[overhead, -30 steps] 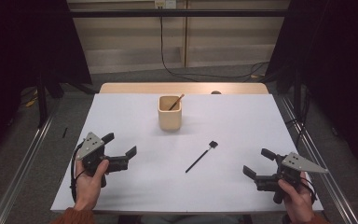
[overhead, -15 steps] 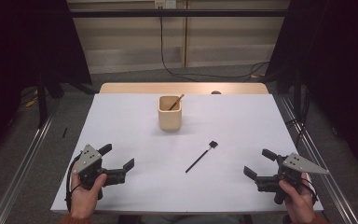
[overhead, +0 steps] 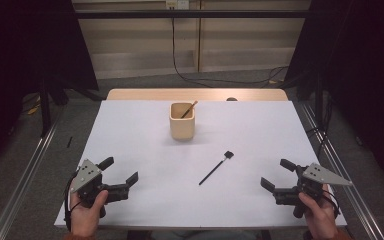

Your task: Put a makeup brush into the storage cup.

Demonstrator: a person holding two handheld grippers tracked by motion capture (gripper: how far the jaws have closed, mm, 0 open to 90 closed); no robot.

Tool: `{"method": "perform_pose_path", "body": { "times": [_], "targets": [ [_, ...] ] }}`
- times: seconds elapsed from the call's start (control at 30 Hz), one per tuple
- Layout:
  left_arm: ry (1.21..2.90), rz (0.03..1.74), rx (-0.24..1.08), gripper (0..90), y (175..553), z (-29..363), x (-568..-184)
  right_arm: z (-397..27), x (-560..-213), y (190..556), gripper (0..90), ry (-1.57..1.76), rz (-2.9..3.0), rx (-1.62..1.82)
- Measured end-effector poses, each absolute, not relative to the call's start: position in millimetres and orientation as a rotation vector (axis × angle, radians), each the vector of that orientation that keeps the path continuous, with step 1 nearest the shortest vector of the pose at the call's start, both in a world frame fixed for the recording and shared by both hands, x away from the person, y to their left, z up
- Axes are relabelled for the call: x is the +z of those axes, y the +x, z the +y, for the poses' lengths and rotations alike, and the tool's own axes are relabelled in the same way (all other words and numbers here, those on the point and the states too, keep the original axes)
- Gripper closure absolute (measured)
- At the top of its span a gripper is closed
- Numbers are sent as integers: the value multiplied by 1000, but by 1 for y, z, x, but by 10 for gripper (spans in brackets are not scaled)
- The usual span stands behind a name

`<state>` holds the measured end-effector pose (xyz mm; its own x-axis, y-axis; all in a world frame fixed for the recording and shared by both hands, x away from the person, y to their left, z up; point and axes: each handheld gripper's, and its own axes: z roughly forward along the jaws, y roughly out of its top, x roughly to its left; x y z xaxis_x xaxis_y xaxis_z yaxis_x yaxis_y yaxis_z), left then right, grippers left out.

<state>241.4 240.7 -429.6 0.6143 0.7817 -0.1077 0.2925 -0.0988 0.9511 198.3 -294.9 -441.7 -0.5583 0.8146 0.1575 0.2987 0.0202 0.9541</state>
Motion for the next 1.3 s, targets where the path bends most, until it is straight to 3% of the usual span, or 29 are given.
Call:
{"method": "perform_pose_path", "body": {
  "times": [0.57,1.3],
  "targets": [
    [1668,886,516,17,231,240,-428,-287,-432,213,0,1079,1892,1562],
    [1687,881,532,17,229,240,-427,-255,-400,276,0,981,1954,1571]
  ]
}}
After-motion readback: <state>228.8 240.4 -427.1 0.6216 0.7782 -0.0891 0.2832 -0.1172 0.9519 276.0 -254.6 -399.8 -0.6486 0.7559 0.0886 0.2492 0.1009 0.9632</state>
